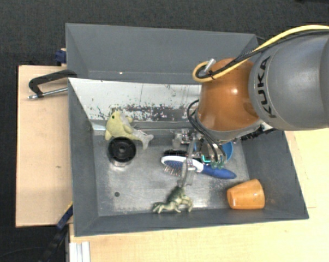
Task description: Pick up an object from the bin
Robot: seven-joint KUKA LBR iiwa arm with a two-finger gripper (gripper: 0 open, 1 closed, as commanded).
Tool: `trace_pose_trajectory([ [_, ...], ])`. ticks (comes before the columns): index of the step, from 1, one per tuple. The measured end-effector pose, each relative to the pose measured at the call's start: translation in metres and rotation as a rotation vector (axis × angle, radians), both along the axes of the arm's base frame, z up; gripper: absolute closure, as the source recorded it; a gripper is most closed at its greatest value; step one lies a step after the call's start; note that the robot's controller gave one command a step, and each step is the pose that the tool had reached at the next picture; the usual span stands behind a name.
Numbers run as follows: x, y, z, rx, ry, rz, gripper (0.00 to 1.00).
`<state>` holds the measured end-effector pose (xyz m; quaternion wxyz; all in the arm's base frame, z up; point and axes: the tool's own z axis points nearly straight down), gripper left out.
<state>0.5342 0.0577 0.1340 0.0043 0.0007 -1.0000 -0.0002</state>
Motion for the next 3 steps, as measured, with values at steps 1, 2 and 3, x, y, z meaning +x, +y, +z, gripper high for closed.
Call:
trace_pose_trajectory([
  [1, 0.0151, -0.0148, -0.0655, 0.0, -0.005, -0.146, 0.0],
  [2, 0.016, -0.0138, -0.0643, 0.001, -0.008, -0.145, 0.0],
  [3, 0.0169, -0.013, -0.0635, 0.001, -0.011, -0.145, 0.0],
])
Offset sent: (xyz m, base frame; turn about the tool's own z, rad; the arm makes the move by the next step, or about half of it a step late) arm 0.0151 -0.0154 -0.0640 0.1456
